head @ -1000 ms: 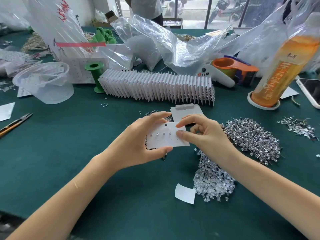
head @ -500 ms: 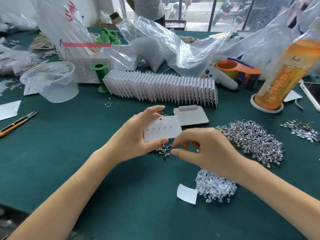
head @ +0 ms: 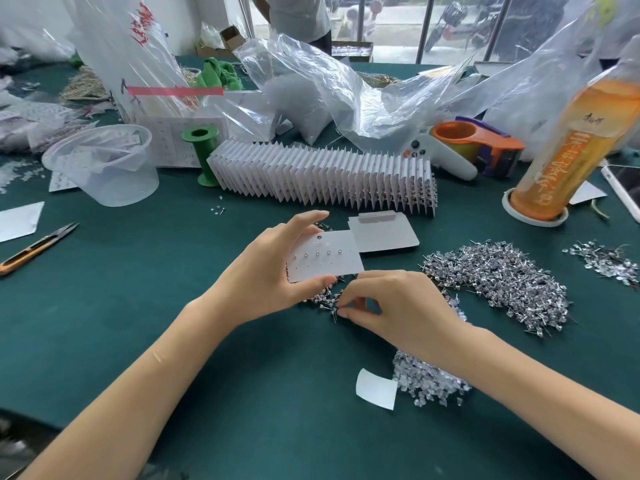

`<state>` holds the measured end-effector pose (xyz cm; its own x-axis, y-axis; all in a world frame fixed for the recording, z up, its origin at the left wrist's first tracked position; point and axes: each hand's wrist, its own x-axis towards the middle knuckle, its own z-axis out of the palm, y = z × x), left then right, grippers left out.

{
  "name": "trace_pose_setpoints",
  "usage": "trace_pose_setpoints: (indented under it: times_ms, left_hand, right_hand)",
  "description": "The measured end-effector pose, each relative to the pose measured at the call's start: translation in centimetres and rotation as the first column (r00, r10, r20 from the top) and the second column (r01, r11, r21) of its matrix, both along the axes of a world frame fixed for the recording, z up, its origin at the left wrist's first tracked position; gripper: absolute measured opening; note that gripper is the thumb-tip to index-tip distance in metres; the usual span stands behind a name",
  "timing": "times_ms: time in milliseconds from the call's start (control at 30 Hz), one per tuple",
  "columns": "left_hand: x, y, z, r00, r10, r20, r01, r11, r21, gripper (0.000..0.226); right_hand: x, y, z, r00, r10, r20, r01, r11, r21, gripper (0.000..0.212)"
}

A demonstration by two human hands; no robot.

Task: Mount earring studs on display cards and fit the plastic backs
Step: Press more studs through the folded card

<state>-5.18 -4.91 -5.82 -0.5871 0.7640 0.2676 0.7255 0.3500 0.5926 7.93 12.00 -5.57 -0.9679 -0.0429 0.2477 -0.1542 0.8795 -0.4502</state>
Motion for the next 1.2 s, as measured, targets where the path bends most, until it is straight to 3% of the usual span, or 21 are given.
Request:
trace_pose_setpoints:
  times_ms: [133, 267, 333, 400, 467, 667, 1200]
  left_hand:
    - [0.1, 0.0, -0.1, 1.000, 0.005, 0.002, -0.005, 1.000, -0.011, 0.078]
    - [0.2, 0.0, 0.0, 1.000, -0.012, 0.004, 0.012, 1.000, 0.002, 0.078]
    - [0.3, 0.1, 0.1, 1.000, -0.021, 0.013, 0.021, 1.000, 0.010, 0.078]
    - [0.5, 0.1, 0.3, 0.999, -0.033, 0.027, 0.032, 0.999, 0.012, 0.078]
    - [0.7, 0.1, 0.4, 0.997, -0.055, 0.053, 0.054, 0.998, 0.021, 0.078]
    - [1.2, 0.3, 0.7, 0.985, -0.125, 0.117, 0.118, 0.991, 0.061, 0.078]
    - [1.4, 0.3, 1.0, 0.977, -0.152, 0.150, 0.136, 0.985, 0.109, 0.078]
  right_hand:
    - [0.4, 0.0, 0.2, 1.000, 0.000, 0.002, 0.000, 1.000, -0.004, 0.004]
    - [0.5, 1.0, 1.2, 1.000, -0.014, 0.020, 0.019, 0.945, -0.325, 0.007]
    - [0.3, 1.6, 1.9, 0.998, -0.028, 0.056, 0.053, 0.854, -0.518, 0.010]
    - [-0.1, 2.2, 2.4, 0.990, -0.073, 0.118, 0.135, 0.699, -0.702, 0.008]
    - [-0.3, 2.6, 2.6, 0.971, -0.116, 0.207, 0.235, 0.578, -0.781, 0.006]
    - [-0.5, 2.8, 2.2, 0.945, -0.143, 0.293, 0.325, 0.489, -0.809, 0.008]
    - [-0.6, 2.6, 1.8, 0.949, -0.116, 0.294, 0.314, 0.441, -0.841, 0.006]
